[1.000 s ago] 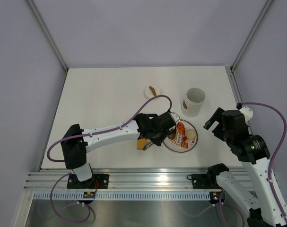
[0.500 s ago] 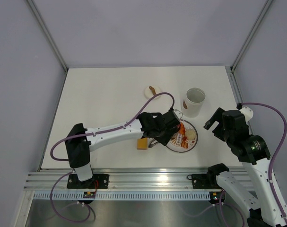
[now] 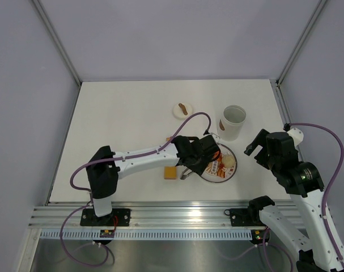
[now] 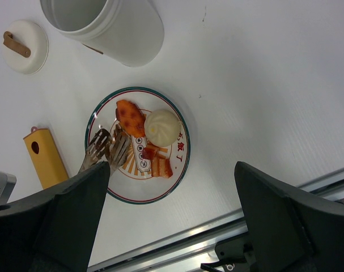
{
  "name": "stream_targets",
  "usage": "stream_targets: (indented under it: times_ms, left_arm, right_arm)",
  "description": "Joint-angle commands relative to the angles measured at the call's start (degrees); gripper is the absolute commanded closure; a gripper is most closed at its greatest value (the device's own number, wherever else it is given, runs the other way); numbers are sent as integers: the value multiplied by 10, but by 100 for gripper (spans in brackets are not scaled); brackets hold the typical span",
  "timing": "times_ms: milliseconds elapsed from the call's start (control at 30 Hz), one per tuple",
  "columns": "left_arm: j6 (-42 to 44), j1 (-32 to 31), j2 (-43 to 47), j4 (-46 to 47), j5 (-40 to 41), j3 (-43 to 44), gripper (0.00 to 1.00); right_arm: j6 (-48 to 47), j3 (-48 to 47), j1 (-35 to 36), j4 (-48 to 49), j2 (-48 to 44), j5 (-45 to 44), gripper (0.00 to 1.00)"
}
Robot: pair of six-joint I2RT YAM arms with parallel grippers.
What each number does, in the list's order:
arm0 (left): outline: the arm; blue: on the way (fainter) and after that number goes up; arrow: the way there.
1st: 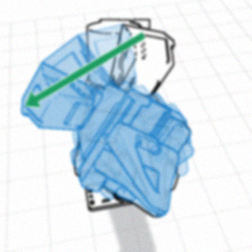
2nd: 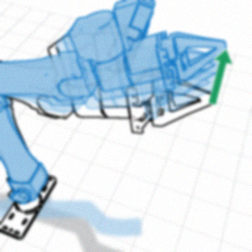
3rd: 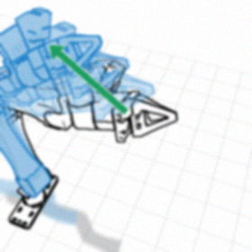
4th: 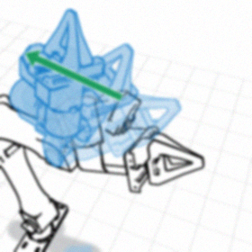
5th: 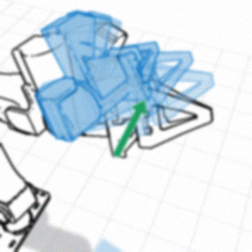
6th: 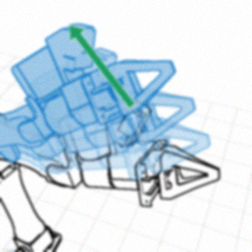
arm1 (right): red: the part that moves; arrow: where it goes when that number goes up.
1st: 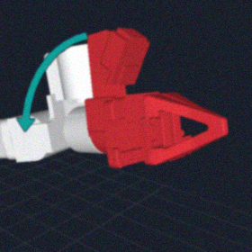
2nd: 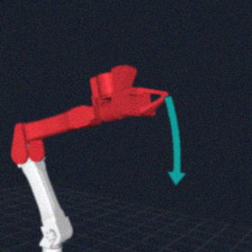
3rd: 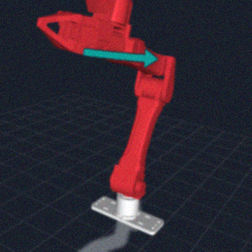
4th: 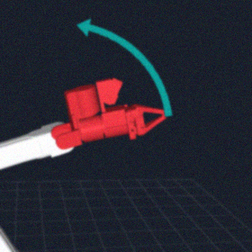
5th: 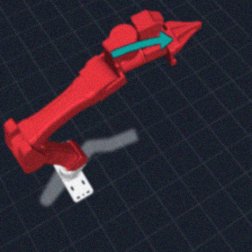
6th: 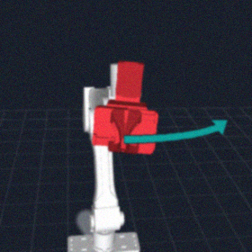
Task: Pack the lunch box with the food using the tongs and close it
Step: Pick up the fake food from the plate.
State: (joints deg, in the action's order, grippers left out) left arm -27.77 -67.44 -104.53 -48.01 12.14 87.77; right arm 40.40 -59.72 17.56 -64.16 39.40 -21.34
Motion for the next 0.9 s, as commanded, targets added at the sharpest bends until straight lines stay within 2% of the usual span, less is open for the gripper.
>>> stream_targets:
  times_ms: [0,267,367,600,867]
  left_arm:
    - [-12,-3,-8,12,24,35,52]
    - [-11,-3,-12,6,26,36,62]
    - [-9,-3,-9,2,26,38,69]
    - [8,-3,30,-24,46,51,99]
    - [47,0,69,-45,46,113,100]
  right_arm:
    - [6,1,1,7,-2,1,1]
    - [6,2,1,9,-1,1,1]
    - [5,2,2,10,0,0,1]
    - [4,0,2,8,-1,0,1]
    - [5,-3,1,10,-2,-1,1]
